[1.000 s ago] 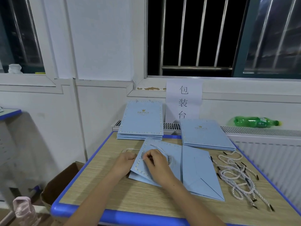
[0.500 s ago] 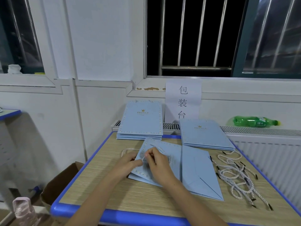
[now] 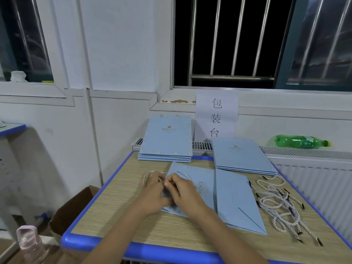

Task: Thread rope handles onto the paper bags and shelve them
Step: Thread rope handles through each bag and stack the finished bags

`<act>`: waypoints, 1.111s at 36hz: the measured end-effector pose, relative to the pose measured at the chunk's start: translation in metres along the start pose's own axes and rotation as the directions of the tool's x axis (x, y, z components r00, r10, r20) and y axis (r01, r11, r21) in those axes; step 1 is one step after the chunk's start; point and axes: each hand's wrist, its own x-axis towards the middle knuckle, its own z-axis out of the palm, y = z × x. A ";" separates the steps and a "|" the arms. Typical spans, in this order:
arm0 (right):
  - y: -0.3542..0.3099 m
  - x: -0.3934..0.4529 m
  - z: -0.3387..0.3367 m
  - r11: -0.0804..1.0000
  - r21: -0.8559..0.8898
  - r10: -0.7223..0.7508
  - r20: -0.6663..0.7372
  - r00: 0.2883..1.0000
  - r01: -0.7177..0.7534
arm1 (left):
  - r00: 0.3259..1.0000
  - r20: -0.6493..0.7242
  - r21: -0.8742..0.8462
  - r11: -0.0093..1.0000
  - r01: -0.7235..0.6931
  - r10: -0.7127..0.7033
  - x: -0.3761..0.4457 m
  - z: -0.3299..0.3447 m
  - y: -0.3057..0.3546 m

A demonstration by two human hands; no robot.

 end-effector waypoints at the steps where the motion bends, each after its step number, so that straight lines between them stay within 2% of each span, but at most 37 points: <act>1: 0.000 0.000 0.000 1.000 -0.008 -0.010 0.006 1.000 0.010 | 1.000 0.000 0.023 1.000 0.003 -0.003 0.000 -0.001 0.001; 8: -0.001 0.000 -0.001 0.997 0.005 -0.079 -0.079 0.994 0.080 | 1.000 0.005 0.266 0.964 -0.018 0.017 0.005 -0.007 0.014; 11: 0.001 0.000 -0.003 0.995 0.015 -0.099 -0.149 0.984 0.102 | 1.000 0.020 0.221 0.975 0.009 -0.013 0.011 -0.014 0.023; 13: 0.003 -0.001 -0.004 0.994 -0.047 -0.106 -0.217 0.970 0.098 | 0.996 0.047 0.004 0.997 0.080 -0.080 0.014 -0.022 0.027; 15: 0.005 -0.002 -0.006 0.996 -0.076 -0.074 -0.291 0.954 0.055 | 0.987 0.032 -0.306 0.939 0.157 -0.154 0.014 -0.034 0.030; 17: 0.007 -0.002 -0.006 0.998 -0.058 -0.011 -0.334 0.942 -0.009 | 0.969 -0.006 -0.561 0.803 0.202 -0.249 0.014 -0.048 0.028; 19: 0.010 -0.001 -0.005 0.997 -0.031 0.053 -0.338 0.940 -0.068 | 0.947 -0.012 -0.791 0.583 0.187 -0.321 0.015 -0.061 0.021; 20: 0.011 -0.001 -0.005 0.996 -0.025 0.077 -0.321 0.944 -0.089 | 0.934 0.001 -0.862 0.473 0.182 -0.357 0.016 -0.066 0.016; 21: 0.012 -0.001 -0.005 0.994 -0.030 0.094 -0.293 0.952 -0.108 | 0.919 0.020 -0.894 0.406 0.192 -0.393 0.017 -0.070 0.010; 22: 0.013 -0.001 -0.004 0.992 -0.047 0.105 -0.260 0.960 -0.121 | 0.903 0.042 -0.896 0.383 0.223 -0.428 0.018 -0.072 0.006; 25: 0.016 -0.001 -0.002 0.983 -0.112 0.124 -0.182 0.975 -0.146 | 0.840 0.064 -0.838 0.428 0.338 -0.538 0.019 -0.066 -0.008; 27: 0.016 -0.001 -0.002 0.977 -0.141 0.139 -0.128 0.982 -0.157 | 0.805 -0.022 -0.747 0.544 0.381 -0.593 0.022 -0.059 -0.020; 30: 0.016 -0.001 -0.002 0.970 -0.158 0.180 -0.033 0.983 -0.182 | 0.808 -0.271 -0.437 0.815 0.381 -0.523 0.023 -0.046 -0.034; 32: 0.015 -0.001 -0.003 0.966 -0.174 0.196 0.006 0.981 -0.192 | 0.849 -0.360 -0.104 0.921 0.374 -0.386 0.021 -0.038 -0.031; 34: 0.015 -0.001 -0.002 0.963 -0.184 0.206 0.021 0.978 -0.198 | 0.885 -0.356 0.157 0.914 0.373 -0.300 0.020 -0.029 -0.026; 36: 0.015 -0.001 -0.001 0.960 -0.190 0.213 0.029 0.977 -0.203 | 0.889 -0.355 0.203 0.905 0.374 -0.288 0.022 -0.023 -0.023; 38: 0.014 0.000 -0.001 0.960 -0.193 0.215 0.037 0.976 -0.205 | 0.913 -0.358 0.212 0.935 0.285 -0.197 0.024 -0.020 -0.023; 40: 0.014 0.000 -0.001 0.959 -0.205 0.211 0.044 0.976 -0.198 | 0.965 -0.233 0.270 0.946 0.181 -0.118 0.027 -0.018 -0.025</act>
